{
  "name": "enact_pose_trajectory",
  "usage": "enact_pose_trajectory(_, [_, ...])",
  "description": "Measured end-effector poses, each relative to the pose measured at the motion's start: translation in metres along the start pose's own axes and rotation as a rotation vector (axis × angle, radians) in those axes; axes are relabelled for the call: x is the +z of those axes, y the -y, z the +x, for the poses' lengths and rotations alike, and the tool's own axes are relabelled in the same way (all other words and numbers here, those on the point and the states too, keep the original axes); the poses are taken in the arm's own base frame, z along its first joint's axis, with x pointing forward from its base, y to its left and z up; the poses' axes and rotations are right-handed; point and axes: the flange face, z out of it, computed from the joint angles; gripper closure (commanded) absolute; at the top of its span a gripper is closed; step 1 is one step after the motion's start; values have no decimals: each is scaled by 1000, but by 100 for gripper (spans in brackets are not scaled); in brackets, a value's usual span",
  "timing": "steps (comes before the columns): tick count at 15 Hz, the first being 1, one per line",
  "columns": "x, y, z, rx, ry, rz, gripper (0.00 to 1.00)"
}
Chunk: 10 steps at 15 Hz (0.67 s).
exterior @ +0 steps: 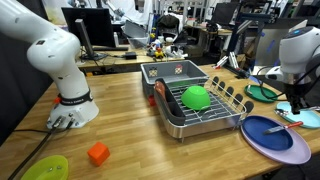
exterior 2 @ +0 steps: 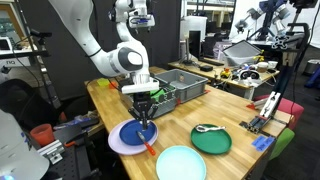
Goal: Move the silver spoon from the green pate to the blue plate
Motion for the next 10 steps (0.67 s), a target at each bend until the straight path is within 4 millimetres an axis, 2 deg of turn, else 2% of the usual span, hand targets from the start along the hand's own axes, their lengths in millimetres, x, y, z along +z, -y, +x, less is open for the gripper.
enact_pose_trajectory(4, [13,15,15,-22,13,23,99])
enact_pose_trajectory(10, [53,57,37,-37,33,101,99])
